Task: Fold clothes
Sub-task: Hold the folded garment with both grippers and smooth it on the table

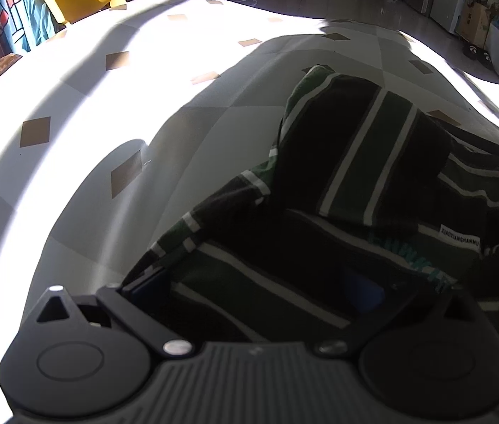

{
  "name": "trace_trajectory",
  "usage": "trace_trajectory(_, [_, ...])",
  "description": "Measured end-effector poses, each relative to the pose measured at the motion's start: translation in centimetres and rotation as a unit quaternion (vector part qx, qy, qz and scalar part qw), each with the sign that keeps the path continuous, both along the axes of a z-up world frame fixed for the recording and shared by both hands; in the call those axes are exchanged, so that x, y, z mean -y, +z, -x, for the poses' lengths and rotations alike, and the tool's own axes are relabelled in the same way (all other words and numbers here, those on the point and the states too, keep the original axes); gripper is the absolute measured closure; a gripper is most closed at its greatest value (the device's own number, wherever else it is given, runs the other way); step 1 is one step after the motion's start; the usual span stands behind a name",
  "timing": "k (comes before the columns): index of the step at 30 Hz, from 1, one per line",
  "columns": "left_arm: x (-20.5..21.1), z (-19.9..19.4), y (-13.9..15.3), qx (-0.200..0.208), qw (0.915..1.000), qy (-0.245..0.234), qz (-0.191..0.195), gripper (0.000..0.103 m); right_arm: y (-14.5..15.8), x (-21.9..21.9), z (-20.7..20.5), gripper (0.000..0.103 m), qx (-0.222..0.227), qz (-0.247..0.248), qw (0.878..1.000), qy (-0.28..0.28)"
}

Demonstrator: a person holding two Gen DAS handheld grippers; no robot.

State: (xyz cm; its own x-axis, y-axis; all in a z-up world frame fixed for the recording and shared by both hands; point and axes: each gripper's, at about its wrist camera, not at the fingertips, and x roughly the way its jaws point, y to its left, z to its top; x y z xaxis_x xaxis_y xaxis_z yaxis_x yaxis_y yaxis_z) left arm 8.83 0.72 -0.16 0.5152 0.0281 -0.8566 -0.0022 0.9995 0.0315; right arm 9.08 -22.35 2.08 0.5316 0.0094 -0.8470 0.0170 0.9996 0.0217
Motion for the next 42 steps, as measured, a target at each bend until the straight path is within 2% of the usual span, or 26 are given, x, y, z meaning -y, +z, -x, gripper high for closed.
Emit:
trace_trajectory(16, [-1.7, 4.2, 0.3, 0.006, 0.9988, 0.040, -0.028, 0.000, -0.2, -2.5, 1.1, 0.052, 0.015, 0.006, 0.997, 0.072])
trace_trajectory(29, [-2.4, 6.4, 0.5, 0.003, 0.9978, 0.050, -0.045, 0.000, -0.1, -3.2, 1.5, 0.052, 0.002, -0.007, 0.994, 0.113])
trace_trajectory(31, [-2.4, 6.6, 0.6, 0.004, 0.9975, 0.052, -0.047, 0.000, 0.2, -2.7, 1.2, 0.052, -0.006, -0.020, 0.993, 0.114])
trace_trajectory(36, [-2.5, 7.1, 0.9, 0.009, 0.9962, 0.063, -0.059, 0.000, 0.8, -0.4, 1.1, 0.052, -0.016, -0.072, 0.995, 0.072])
trace_trajectory(42, [-1.6, 7.3, 2.0, 0.035, 0.9958, 0.056, -0.064, 0.000, 1.9, 1.3, 1.8, 0.052, -0.004, -0.076, 0.995, 0.066])
